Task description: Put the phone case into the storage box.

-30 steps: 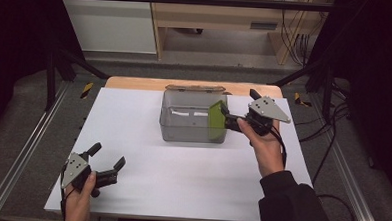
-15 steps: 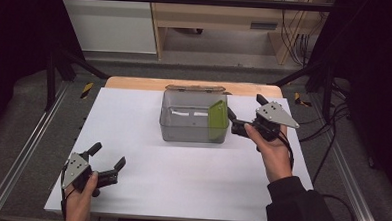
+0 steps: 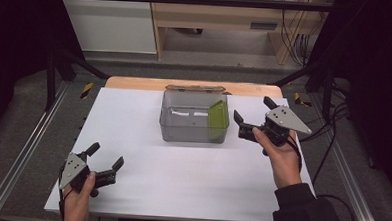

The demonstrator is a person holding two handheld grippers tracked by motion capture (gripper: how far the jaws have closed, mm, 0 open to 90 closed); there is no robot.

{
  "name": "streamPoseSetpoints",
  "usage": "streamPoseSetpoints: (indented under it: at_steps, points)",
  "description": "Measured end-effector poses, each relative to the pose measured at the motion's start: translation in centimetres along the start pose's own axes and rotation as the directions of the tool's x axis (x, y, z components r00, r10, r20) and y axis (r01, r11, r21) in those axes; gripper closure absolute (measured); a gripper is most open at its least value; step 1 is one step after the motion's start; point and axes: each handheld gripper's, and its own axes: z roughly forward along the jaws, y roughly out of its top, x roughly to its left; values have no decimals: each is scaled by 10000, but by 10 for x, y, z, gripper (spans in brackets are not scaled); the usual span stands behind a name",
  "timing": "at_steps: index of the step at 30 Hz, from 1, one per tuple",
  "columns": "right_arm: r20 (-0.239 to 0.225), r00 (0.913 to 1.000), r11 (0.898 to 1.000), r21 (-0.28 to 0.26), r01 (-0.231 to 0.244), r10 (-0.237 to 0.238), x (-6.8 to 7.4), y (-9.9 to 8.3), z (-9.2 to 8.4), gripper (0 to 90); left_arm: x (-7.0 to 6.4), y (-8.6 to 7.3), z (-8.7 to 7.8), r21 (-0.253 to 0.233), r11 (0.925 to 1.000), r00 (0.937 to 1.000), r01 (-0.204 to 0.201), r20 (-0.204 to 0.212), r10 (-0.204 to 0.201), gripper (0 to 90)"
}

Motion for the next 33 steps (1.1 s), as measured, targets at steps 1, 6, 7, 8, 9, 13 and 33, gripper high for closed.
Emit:
streamPoseSetpoints:
  at_steps: [1,6,7,8,9,13,33]
  points:
    - [-13,10000,10000,-1,-1,1,-1,0,-1,23,0,0,0,-2,10000,10000,-3,8,3,14]
    - [-87,9999,9999,-112,-70,69,-5,4,-10,17,0,0,-2,22,10000,10000,-31,-7,31,14]
    - [-75,9999,9999,-115,-97,96,-6,4,-11,17,0,0,-2,28,10000,10000,-31,-11,31,14]
    - [-85,9999,9999,-98,-100,99,-6,4,-12,17,0,1,-3,42,10000,10000,-52,-12,52,14]
    - [-91,9999,9999,-101,-131,130,-7,4,-13,17,0,1,-3,41,10000,10000,-43,-13,43,14]
    - [-62,9998,9997,-169,-176,175,-10,5,-17,17,0,1,-3,17,10000,10000,-7,14,7,14]
    - [-126,9999,9993,-365,-123,119,-22,7,-43,18,-7,4,-10,100,9999,9999,106,103,-107,14]
